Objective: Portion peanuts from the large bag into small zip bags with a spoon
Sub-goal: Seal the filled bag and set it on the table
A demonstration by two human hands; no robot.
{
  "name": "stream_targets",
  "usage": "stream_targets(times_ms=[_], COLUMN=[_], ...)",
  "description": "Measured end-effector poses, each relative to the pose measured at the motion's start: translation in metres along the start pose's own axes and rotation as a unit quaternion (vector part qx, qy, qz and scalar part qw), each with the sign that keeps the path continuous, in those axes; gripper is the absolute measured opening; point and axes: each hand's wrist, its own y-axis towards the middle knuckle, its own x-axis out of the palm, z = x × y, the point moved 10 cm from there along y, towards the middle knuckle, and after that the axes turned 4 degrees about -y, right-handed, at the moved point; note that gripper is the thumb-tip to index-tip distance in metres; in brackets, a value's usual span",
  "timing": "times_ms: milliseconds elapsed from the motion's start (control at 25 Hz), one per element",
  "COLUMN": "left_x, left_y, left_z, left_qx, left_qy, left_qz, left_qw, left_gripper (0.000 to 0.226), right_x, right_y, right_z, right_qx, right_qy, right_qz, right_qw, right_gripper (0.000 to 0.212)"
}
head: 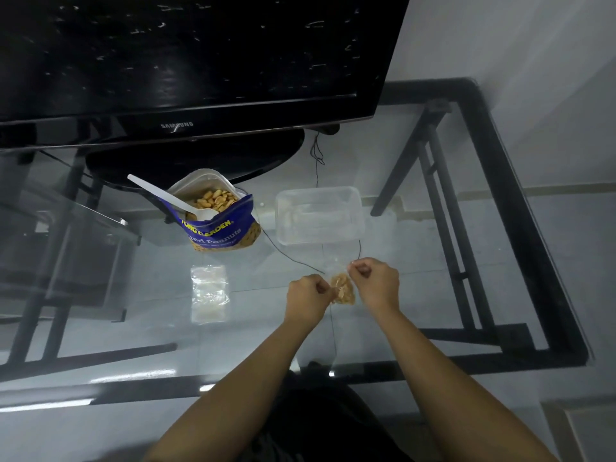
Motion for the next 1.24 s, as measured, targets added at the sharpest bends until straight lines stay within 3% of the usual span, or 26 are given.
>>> stream_targets(times_ms=[200, 360, 600, 880, 1240], left_x=[-0.015, -0.078, -0.198, -0.205, -0.204], left_y=[-0.008, -0.016, -0.008, 0.016, 0.016], left_z=[0.007, 0.006, -0.058, -0.093, -0.089], left_qx=[0.021, 0.074, 0.094, 0.209, 0.255], left_qy=[0.016, 0.015, 0.101, 0.23, 0.207], left_qz=[0.012, 0.071, 0.173, 0.084, 0.078], left_qw=[1.0, 0.995, 0.975, 0.947, 0.941], left_gripper=[0.038, 0.029, 0.022, 0.033, 0.013], right_x=[-0.008, -0.006, 0.118, 0.193, 0.176], right_y=[-0.001, -0.017, -0.066, -0.071, -0.082], right_z=[-0.005, -0.052, -0.147, -0.177, -0.178], right_qx=[0.009, -0.088, -0.255, -0.263, -0.323], right_qy=[-0.001, -0.003, -0.023, -0.122, -0.083], right_qz=[0.015, 0.036, -0.13, -0.189, -0.064], right_qw=[1.0, 0.995, 0.958, 0.938, 0.941], right_gripper=[0.026, 0.019, 0.022, 0.046, 0.033])
